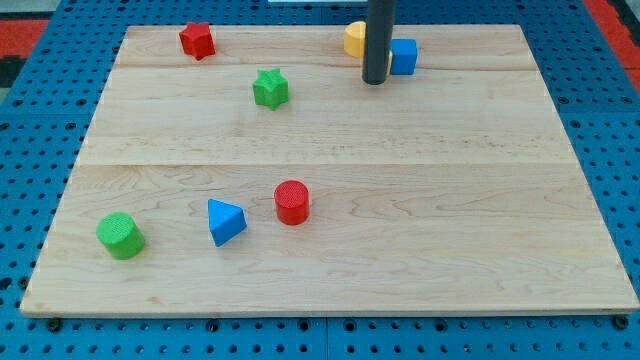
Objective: Push the hexagon along with blue cube to bottom right of yellow heart
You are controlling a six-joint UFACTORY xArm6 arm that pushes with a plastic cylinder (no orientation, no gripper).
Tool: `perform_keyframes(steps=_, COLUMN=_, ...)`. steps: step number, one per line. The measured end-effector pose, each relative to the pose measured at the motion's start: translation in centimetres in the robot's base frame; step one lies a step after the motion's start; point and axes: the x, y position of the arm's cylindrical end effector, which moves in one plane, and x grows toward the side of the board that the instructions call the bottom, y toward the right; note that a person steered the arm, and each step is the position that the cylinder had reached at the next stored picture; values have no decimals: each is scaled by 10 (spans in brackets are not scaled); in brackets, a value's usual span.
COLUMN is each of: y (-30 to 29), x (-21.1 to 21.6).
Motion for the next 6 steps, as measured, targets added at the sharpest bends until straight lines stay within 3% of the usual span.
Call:
perform_keyframes(steps=1, y=19, x=91)
perform_keyframes(steps=2, y=45, x=211)
perform_keyframes(steps=3, y=-10, x=289)
perform_keyframes(steps=4, y=-120, x=298)
perform_keyframes(steps=5, y=-164, x=254)
perform_keyframes(steps=6, y=-169, x=194)
